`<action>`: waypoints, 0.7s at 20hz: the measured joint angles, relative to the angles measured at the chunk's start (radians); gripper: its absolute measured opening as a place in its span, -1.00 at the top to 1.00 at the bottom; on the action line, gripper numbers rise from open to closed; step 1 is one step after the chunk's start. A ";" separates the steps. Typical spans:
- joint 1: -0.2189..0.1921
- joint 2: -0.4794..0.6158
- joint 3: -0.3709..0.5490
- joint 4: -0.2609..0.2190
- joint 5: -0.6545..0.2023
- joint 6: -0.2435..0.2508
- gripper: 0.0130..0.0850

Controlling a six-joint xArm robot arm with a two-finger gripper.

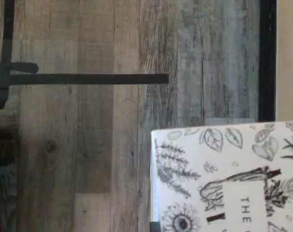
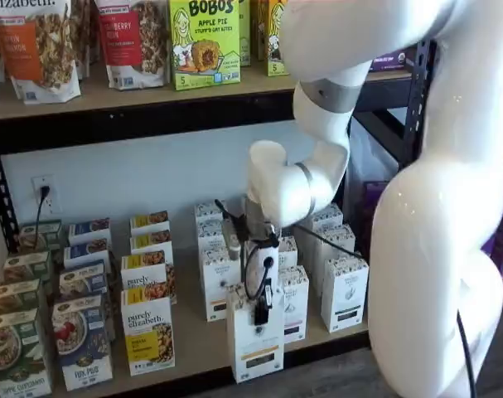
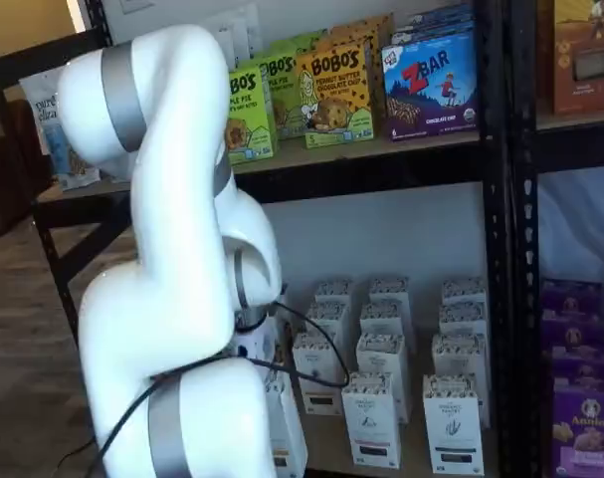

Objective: Pick up the white box with a yellow strip in the middle, on the bottom shelf, the fourth box from the left

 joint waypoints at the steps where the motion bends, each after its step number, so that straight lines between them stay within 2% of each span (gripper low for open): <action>1: 0.001 -0.024 0.005 -0.007 0.020 0.008 0.00; 4: 0.001 -0.086 0.018 -0.034 0.070 0.035 0.00; 10: -0.007 -0.185 0.024 -0.021 0.156 0.018 0.00; 14: -0.013 -0.226 0.014 -0.037 0.213 0.028 0.00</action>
